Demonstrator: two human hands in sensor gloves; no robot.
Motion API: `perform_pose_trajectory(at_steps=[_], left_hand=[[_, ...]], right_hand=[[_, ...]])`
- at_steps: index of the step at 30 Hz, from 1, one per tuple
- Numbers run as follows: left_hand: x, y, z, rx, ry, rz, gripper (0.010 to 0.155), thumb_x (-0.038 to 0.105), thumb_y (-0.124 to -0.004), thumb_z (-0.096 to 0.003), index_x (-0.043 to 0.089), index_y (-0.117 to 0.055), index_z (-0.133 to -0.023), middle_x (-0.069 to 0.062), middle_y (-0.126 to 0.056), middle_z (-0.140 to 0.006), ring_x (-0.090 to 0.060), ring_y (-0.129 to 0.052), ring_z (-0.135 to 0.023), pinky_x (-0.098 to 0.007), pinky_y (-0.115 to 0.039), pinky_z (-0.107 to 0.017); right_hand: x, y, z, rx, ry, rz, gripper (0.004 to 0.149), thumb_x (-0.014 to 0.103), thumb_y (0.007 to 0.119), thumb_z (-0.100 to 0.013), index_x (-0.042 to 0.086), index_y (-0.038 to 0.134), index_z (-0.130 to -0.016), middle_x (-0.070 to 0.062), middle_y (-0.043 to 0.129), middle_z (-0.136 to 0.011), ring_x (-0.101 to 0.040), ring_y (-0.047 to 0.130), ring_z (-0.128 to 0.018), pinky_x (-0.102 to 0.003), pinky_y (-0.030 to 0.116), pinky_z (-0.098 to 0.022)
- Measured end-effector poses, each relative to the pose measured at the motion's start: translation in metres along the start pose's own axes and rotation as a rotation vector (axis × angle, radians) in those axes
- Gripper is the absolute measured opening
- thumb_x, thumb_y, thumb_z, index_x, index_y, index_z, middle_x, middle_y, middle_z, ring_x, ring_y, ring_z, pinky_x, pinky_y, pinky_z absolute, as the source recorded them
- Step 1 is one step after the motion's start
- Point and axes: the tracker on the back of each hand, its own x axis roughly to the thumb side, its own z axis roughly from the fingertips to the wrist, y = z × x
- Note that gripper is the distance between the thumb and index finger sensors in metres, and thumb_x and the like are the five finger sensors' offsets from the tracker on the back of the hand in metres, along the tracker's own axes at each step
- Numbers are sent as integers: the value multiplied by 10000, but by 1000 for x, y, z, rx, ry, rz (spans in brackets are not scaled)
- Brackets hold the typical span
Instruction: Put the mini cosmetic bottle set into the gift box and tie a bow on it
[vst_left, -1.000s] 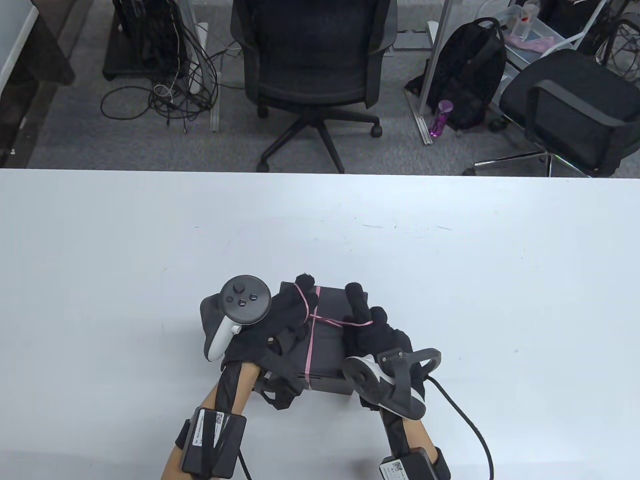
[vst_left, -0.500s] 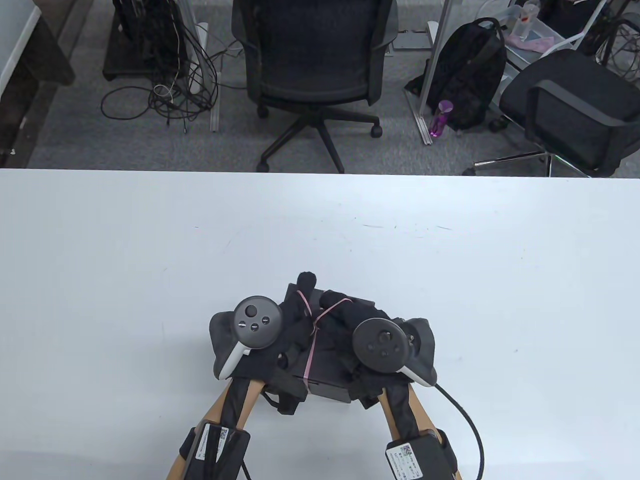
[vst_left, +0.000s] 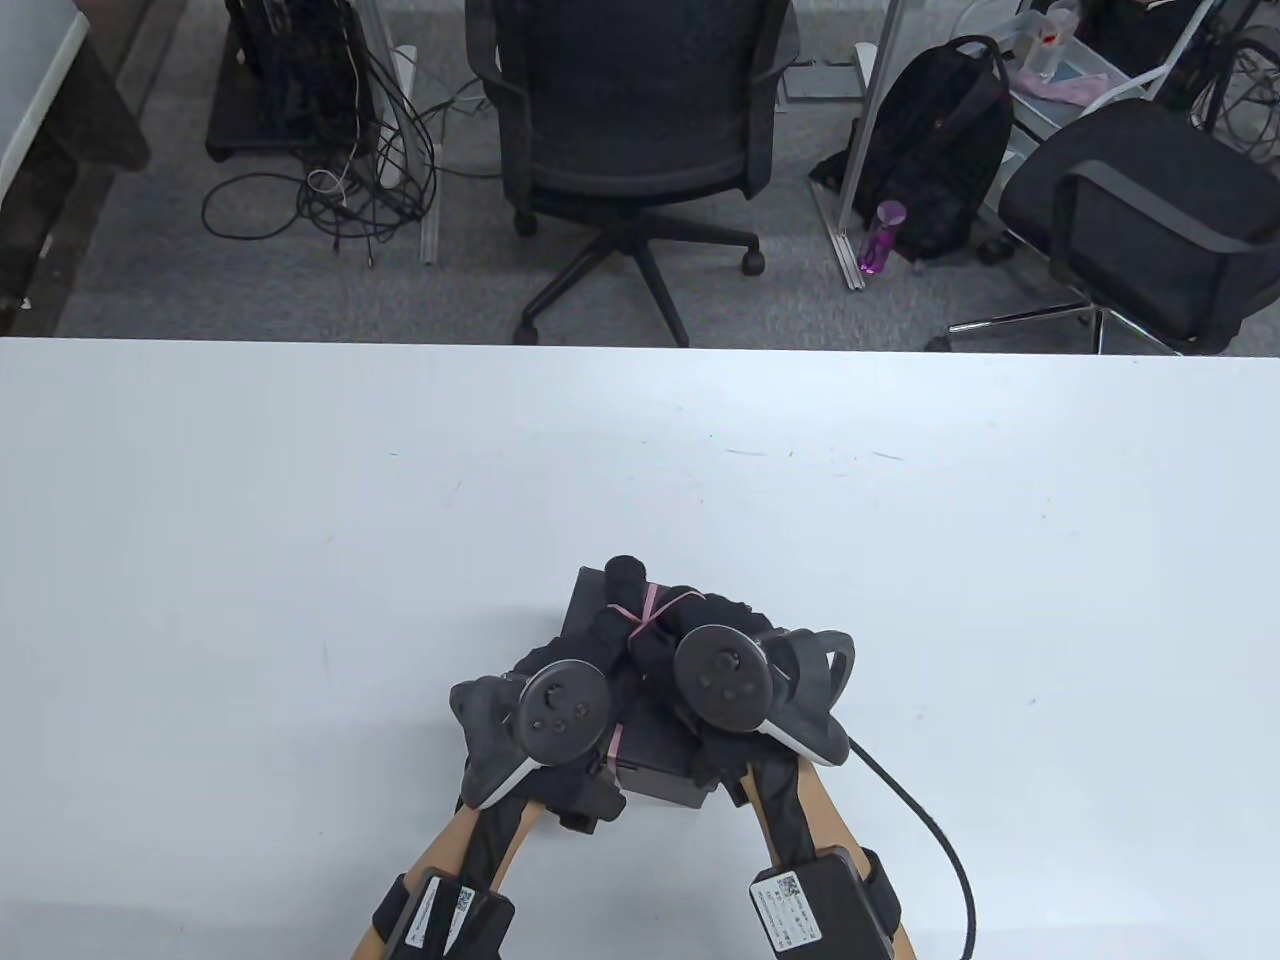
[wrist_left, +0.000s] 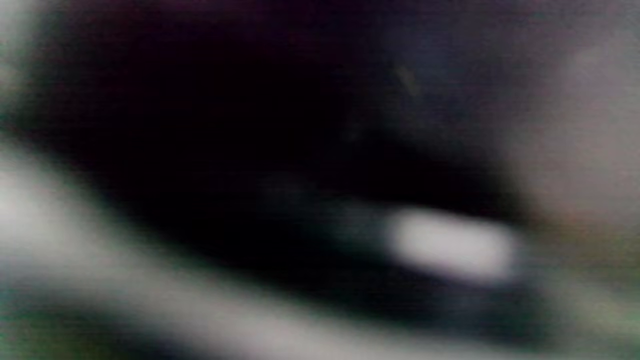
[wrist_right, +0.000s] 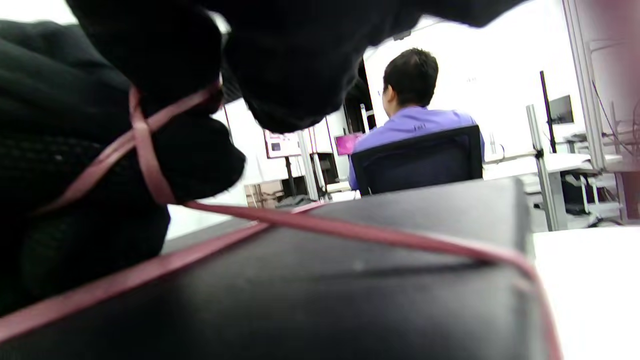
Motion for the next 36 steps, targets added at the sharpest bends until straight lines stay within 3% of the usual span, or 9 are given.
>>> perform_pose_trajectory(at_steps=[6,8,20,23,26,30,36], left_hand=[[-1,-3,6,59,-57,8,682,505,-845,-511,419,-452,-1061,160,-957,-436,6,-877,-145,-221,-828,-161],[-2,-3,8,73,-76,15,677,502,-864,-500,421,-479,-1050,152,-955,-429,10,-877,-147,-217,-829,-163],[-8,-7,8,46,-283,151,573,389,-933,-473,498,-634,-948,51,-918,-438,-77,-850,-199,-288,-801,-218],[-5,-8,11,73,-275,95,583,399,-943,-464,483,-659,-966,56,-923,-433,-78,-848,-193,-294,-802,-214],[-2,-6,13,124,-263,-105,571,515,-910,-459,508,-640,-962,127,-930,-424,-27,-855,-176,-270,-823,-193],[-2,-6,14,137,-222,-122,536,576,-901,-449,508,-687,-935,132,-929,-426,-15,-852,-180,-259,-824,-193],[-7,-4,9,92,-175,-47,472,591,-907,-428,514,-766,-872,137,-929,-421,-14,-846,-182,-253,-808,-197]], right_hand=[[-26,21,-7,285,47,-372,472,373,755,-572,-32,854,-792,-27,919,-482,-37,865,-134,-221,827,-87],[-31,28,-10,307,8,-445,470,351,755,-566,-41,838,-812,-28,915,-498,-26,866,-142,-210,829,-90],[-33,33,-12,337,-147,-449,475,271,776,-518,-41,781,-876,-63,924,-495,-12,856,-144,-171,809,-81],[-35,33,-11,334,-138,-445,477,262,781,-518,-53,785,-875,-73,927,-488,-5,856,-142,-161,806,-79],[-33,33,-10,324,-142,-401,472,259,775,-520,-49,792,-878,-69,927,-484,2,858,-143,-152,808,-79],[-33,32,-8,286,-137,-388,447,271,783,-518,-29,835,-846,-58,937,-472,17,870,-133,-138,814,-71],[-37,33,2,142,-158,-400,422,296,807,-516,-24,894,-778,-47,962,-444,38,893,-118,-113,821,-57]])
